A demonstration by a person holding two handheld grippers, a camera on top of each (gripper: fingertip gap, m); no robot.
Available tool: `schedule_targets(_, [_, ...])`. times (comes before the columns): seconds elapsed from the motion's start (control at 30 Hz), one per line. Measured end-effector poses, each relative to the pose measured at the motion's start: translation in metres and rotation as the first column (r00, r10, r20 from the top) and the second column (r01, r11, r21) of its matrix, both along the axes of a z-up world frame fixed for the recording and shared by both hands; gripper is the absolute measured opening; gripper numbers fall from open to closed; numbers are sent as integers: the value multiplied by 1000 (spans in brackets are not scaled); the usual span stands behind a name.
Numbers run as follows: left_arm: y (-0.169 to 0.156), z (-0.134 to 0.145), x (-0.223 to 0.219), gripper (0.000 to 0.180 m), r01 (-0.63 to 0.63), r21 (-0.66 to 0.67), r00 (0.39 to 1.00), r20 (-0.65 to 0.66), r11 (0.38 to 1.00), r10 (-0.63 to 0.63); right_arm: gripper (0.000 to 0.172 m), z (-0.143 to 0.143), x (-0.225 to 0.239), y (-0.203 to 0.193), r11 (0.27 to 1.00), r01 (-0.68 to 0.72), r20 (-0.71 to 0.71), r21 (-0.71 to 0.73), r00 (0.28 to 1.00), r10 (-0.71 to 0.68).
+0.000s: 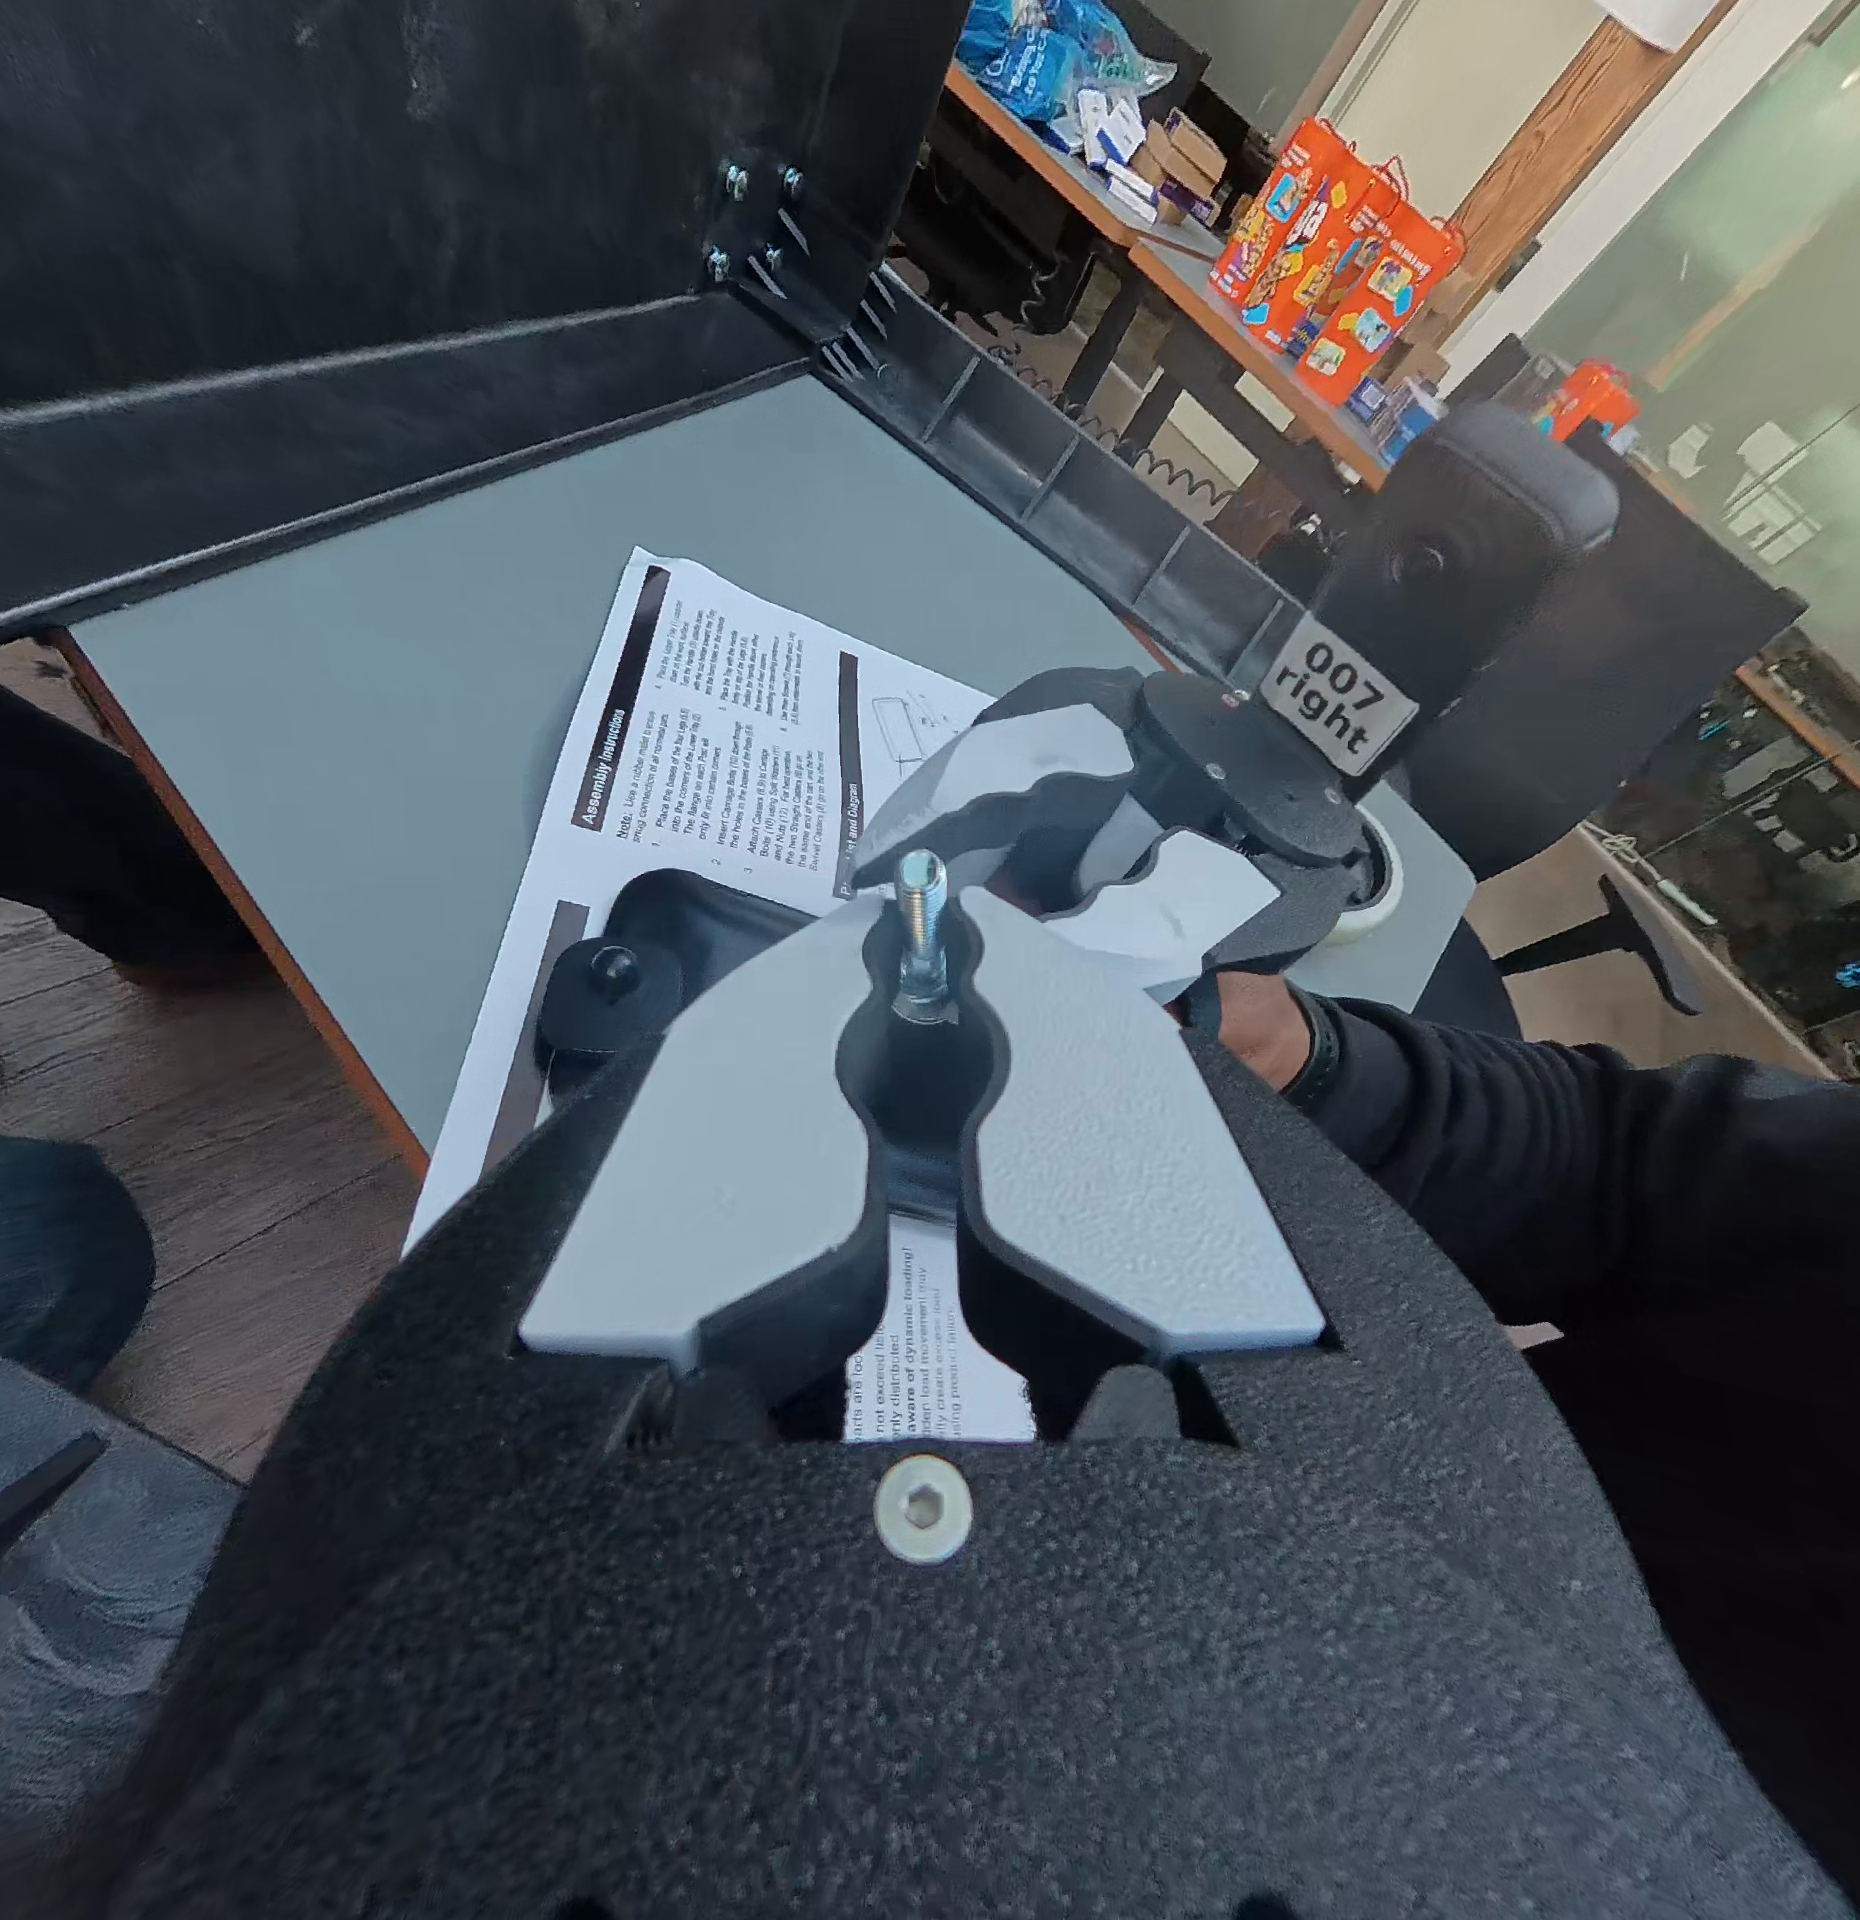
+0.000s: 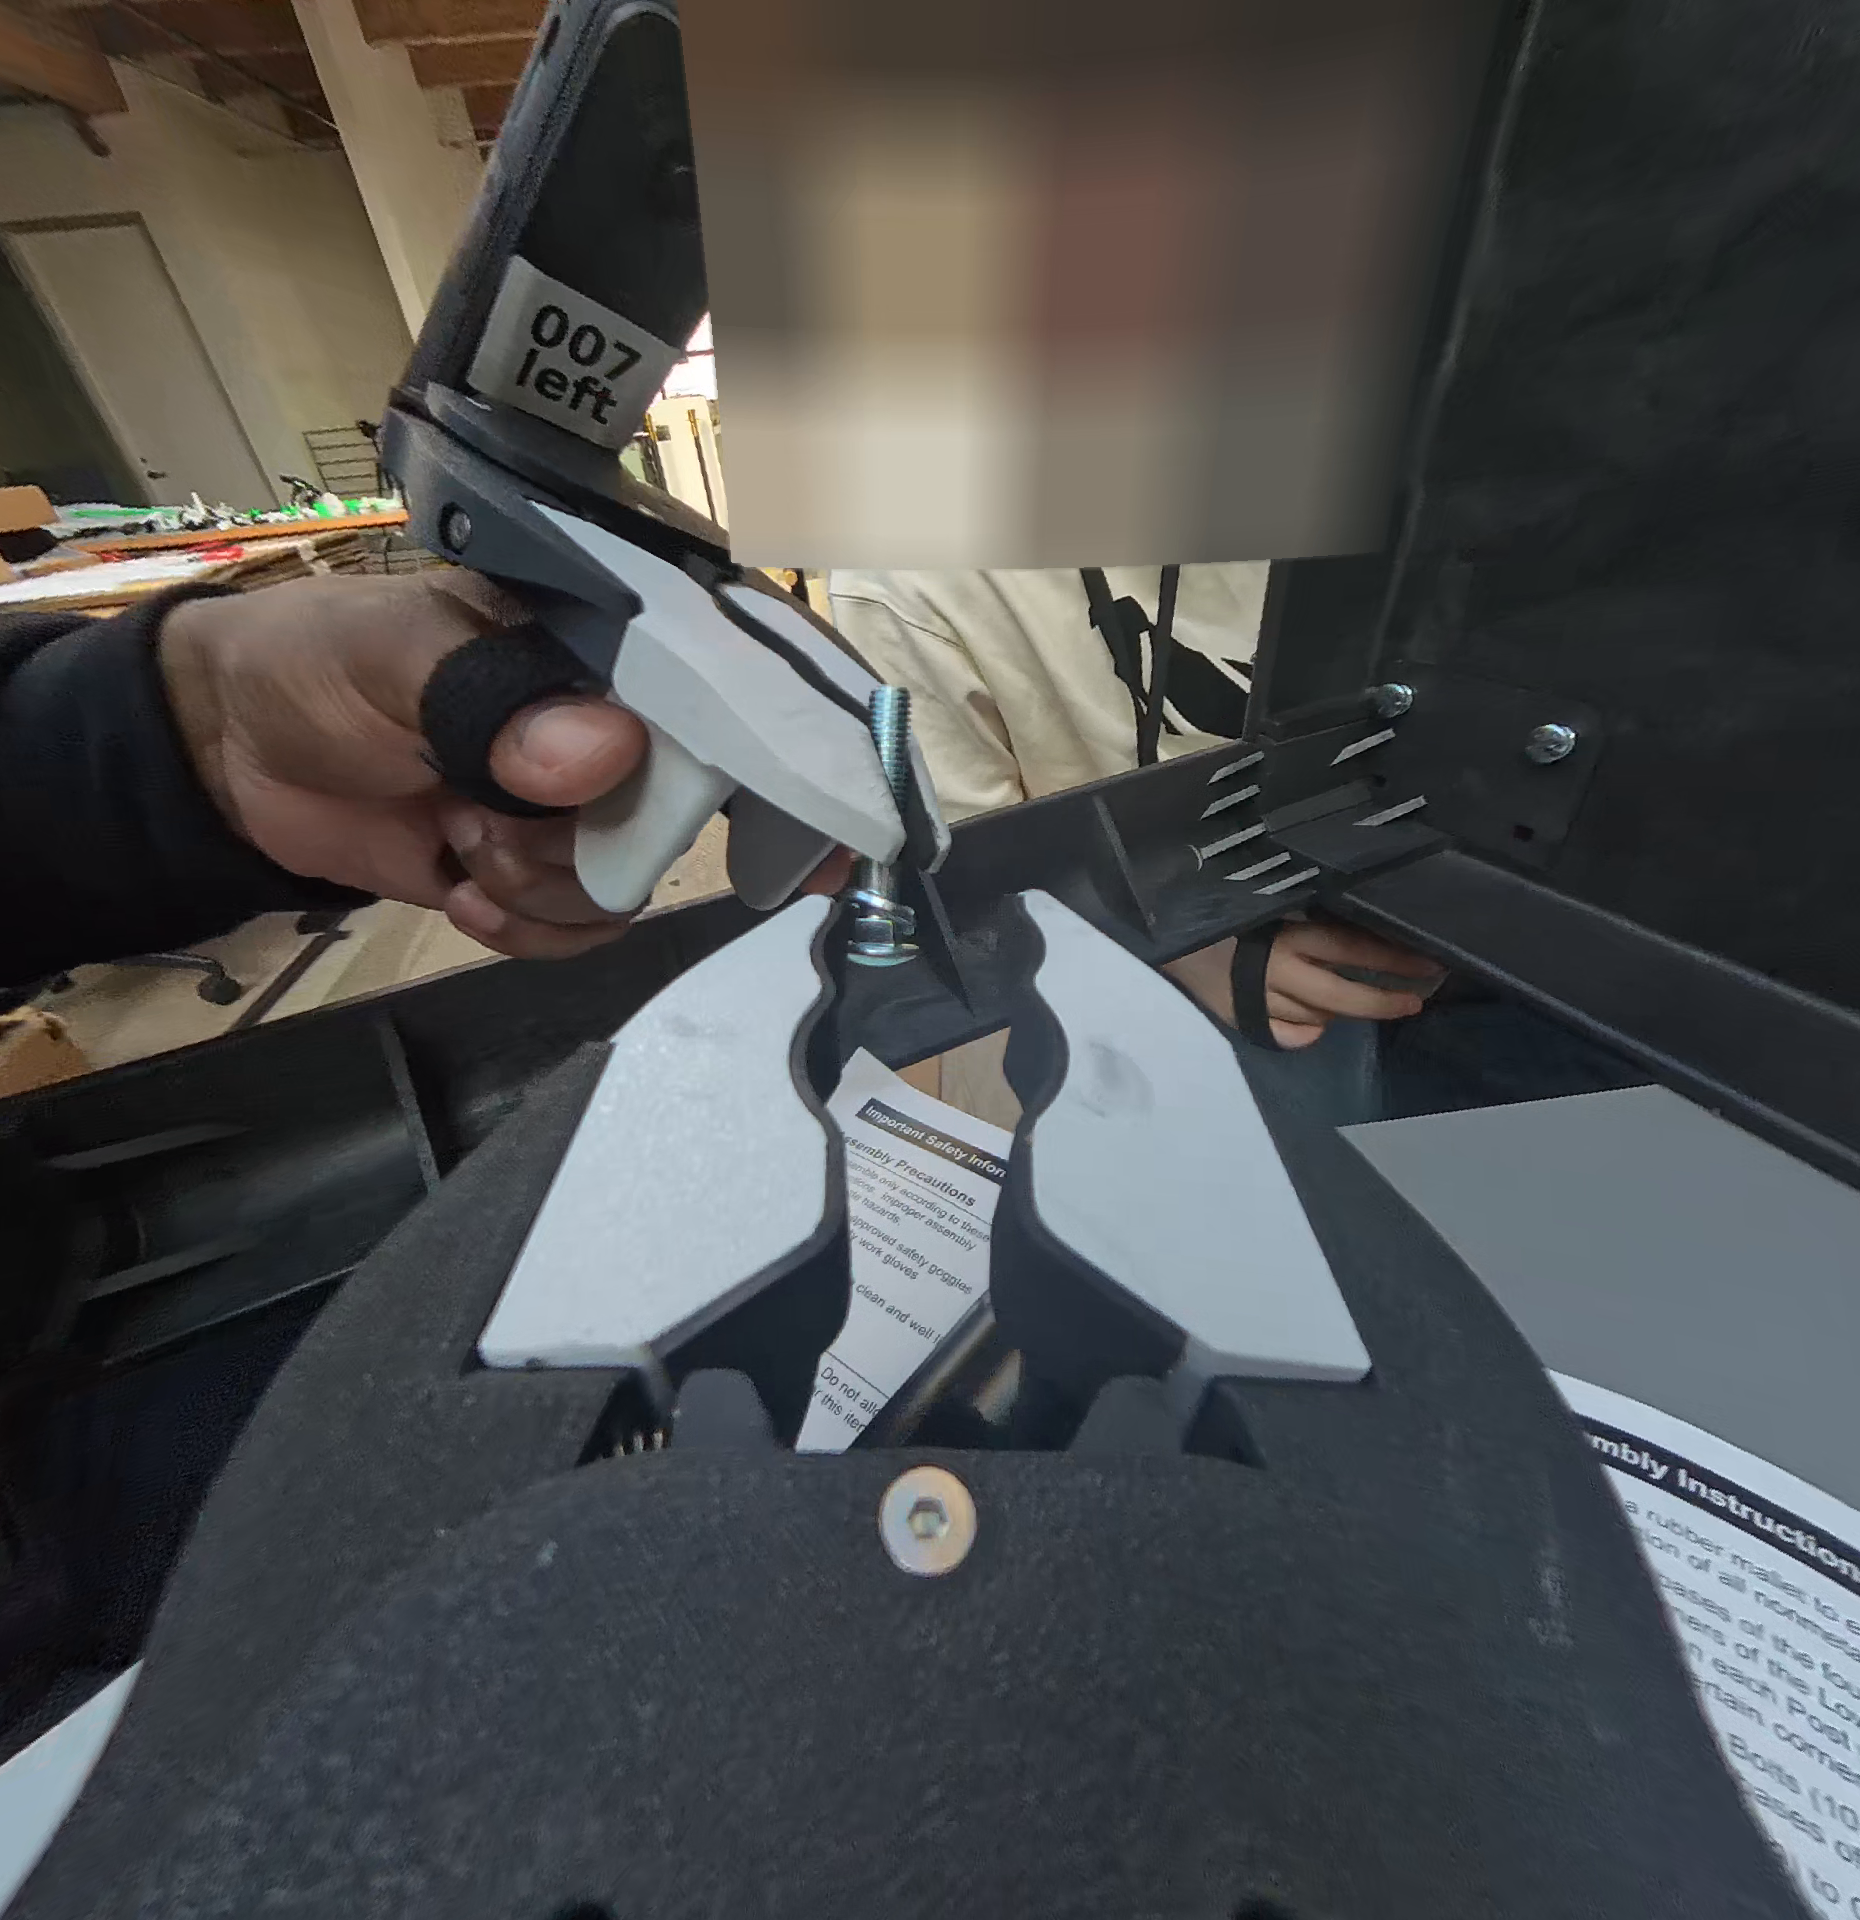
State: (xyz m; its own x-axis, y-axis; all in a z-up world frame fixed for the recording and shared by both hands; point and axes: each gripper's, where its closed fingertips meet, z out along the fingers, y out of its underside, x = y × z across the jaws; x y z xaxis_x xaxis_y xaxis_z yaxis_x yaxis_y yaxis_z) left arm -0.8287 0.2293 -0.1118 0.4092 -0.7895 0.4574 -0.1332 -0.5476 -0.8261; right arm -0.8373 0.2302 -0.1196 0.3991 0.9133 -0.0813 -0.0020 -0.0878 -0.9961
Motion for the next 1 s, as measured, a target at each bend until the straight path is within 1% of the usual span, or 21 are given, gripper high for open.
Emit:
schedule_targets(0.13, [1,6,-4,7,-18,-81,996,84,997,25,27,9,-1,-1,984,69,68,166,994,-81])
schedule_targets(0.2, [1,7,-6,7,-23,-108,994,107,994,34,24,11,-4,-5,967,73,101,245,990,-100])
schedule_targets(0.4, [-2,14,-13,7,-22,-126,992,121,992,37,26,9,-8,-10,921,37,206,389,970,-126])
schedule_targets(0.53, [-7,15,-13,7,-3,-155,994,105,988,20,28,16,-13,-12,876,38,229,481,959,-167])
schedule_targets(0.63, [-10,16,-13,7,5,-156,998,69,988,6,24,8,-21,-10,867,20,282,498,942,-184])
schedule_targets(0.73, [-11,16,-13,7,-2,-108,1000,-14,994,0,22,9,-25,-12,861,34,263,507,945,-193])
schedule_targets(0.77, [-10,16,-14,7,-6,-97,1000,-29,995,3,16,9,-26,-12,860,38,257,508,947,-194])
schedule_targets(0.8, [-10,16,-14,7,-4,-92,999,-39,996,0,16,10,-26,-13,859,40,249,510,949,-192])
schedule_targets(0.9, [-7,16,-14,7,-3,-107,1000,-26,994,0,15,10,-28,-11,859,49,255,509,945,-205])
schedule_targets(1.0, [-3,14,-16,7,-4,-116,1000,-10,993,2,15,7,-30,-8,874,48,266,483,944,-198])
